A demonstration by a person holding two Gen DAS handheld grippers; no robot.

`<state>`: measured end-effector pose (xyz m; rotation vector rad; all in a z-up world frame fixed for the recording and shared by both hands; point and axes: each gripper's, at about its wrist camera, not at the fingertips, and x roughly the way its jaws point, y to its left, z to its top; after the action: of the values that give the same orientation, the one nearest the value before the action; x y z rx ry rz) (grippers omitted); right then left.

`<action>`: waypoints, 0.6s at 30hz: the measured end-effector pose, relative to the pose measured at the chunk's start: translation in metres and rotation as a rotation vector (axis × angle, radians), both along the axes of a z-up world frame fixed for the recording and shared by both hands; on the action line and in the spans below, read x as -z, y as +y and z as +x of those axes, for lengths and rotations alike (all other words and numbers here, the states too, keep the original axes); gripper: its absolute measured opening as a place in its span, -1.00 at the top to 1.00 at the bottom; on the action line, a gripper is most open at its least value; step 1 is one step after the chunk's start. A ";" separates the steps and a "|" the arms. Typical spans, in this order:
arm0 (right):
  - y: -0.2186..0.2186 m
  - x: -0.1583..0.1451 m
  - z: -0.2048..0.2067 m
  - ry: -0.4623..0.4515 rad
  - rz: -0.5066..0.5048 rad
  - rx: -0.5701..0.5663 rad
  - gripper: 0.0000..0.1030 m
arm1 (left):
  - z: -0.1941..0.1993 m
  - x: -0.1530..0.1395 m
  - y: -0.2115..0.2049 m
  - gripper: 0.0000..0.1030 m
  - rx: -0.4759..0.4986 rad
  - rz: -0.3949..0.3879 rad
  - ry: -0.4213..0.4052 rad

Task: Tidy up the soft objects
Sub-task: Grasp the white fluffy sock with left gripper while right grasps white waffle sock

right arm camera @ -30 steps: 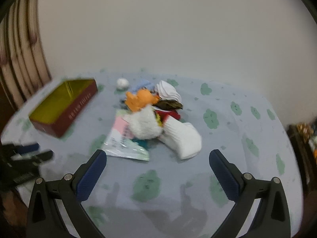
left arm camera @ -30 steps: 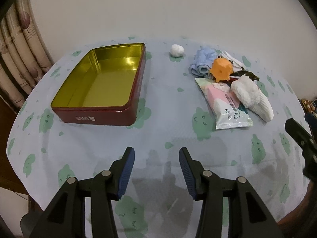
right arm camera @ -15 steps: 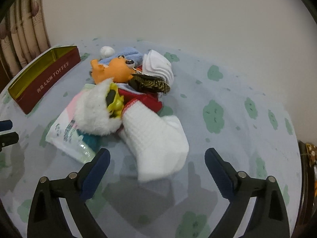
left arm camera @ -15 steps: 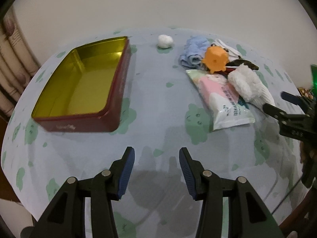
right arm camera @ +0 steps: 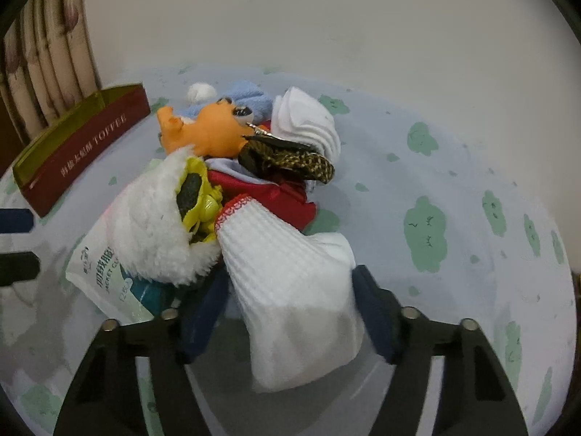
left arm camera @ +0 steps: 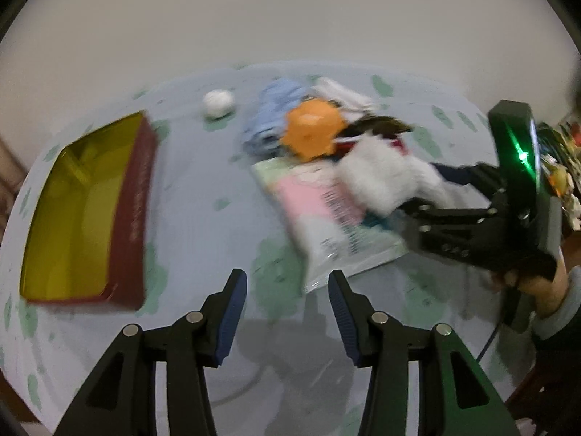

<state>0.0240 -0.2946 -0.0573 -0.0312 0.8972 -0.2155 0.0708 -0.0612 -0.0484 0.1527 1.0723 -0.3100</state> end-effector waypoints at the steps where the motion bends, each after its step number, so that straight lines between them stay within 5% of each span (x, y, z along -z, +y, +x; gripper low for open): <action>1: -0.002 -0.001 -0.002 -0.006 0.012 0.010 0.01 | 0.001 -0.001 -0.006 0.07 0.016 0.001 -0.006; 3: -0.009 -0.004 -0.010 -0.022 0.042 0.034 0.19 | 0.004 -0.003 -0.023 0.07 0.066 0.009 -0.022; 8: -0.028 -0.009 -0.037 -0.035 0.045 0.145 0.30 | 0.011 0.004 -0.053 0.07 0.146 -0.007 -0.007; 18: -0.064 -0.007 -0.062 -0.084 0.044 0.289 0.33 | 0.029 0.021 -0.102 0.07 0.244 -0.008 0.031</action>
<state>-0.0380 -0.3589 -0.0499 0.1487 0.8207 -0.4631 0.0996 -0.1637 -0.0695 0.2732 1.0842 -0.5377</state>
